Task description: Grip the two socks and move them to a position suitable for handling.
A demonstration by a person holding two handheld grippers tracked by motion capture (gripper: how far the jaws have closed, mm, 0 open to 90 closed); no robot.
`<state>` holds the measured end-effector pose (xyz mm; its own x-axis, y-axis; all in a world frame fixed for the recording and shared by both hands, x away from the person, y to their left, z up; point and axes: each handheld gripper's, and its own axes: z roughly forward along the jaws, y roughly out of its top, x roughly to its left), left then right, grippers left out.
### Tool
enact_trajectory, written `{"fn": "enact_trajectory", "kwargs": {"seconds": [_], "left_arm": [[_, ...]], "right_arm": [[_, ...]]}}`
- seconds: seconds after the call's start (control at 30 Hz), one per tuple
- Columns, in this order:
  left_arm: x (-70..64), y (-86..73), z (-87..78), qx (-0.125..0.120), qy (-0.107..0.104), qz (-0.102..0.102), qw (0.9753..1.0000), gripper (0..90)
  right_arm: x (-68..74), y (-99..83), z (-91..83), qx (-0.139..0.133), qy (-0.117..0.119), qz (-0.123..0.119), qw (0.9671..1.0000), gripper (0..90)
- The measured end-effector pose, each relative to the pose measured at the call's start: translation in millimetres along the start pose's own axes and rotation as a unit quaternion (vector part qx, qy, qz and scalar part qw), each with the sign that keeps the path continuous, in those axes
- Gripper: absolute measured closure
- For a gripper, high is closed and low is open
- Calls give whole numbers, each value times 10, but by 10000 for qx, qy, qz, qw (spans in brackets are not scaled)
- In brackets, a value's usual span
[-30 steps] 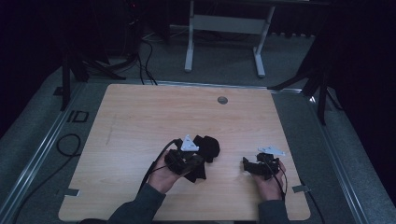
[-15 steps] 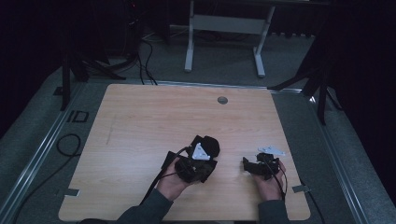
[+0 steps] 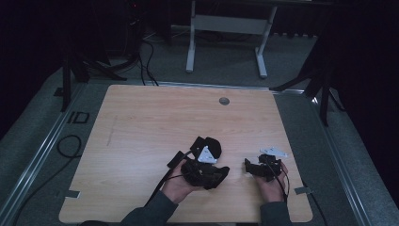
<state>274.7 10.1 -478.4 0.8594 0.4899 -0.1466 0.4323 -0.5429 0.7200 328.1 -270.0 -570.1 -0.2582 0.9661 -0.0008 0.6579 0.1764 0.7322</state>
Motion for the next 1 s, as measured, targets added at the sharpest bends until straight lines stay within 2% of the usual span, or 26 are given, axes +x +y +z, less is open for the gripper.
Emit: {"fn": "enact_trajectory", "kwargs": {"seconds": [0.1, 0.33, 0.53, 0.7, 0.87, 0.9, 0.97, 1.0], "left_arm": [[5, -2, -3, -32, 8, -13, 10000, 647], [155, -82, -101, -166, 328, -220, 9991, 628], [315, -215, -260, -312, 675, -400, 9964, 614], [429, -360, -375, -425, 984, -551, 9927, 607], [552, -553, -398, -445, 1247, -795, 9880, 593], [552, -553, -398, -445, 1247, -795, 9880, 590], [616, -658, -386, -448, 1352, -924, 9855, 590], [657, -732, -374, -395, 1496, -961, 9833, 589]], "right_arm": [[0, 0, 0, 0, -1, -1, 10000, 133], [0, 0, 0, 0, 0, -1, 10000, 133], [0, 0, 0, 1, 1, 2, 10000, 133], [0, 1, 2, -2, 5, -7, 10000, 133], [1, 3, 3, -2, 12, -13, 10000, 133], [1, 3, 3, -2, 12, -13, 10000, 133], [1, 3, 3, -2, 14, -9, 10000, 133], [1, 3, 3, -2, 13, -11, 10000, 133]]}}
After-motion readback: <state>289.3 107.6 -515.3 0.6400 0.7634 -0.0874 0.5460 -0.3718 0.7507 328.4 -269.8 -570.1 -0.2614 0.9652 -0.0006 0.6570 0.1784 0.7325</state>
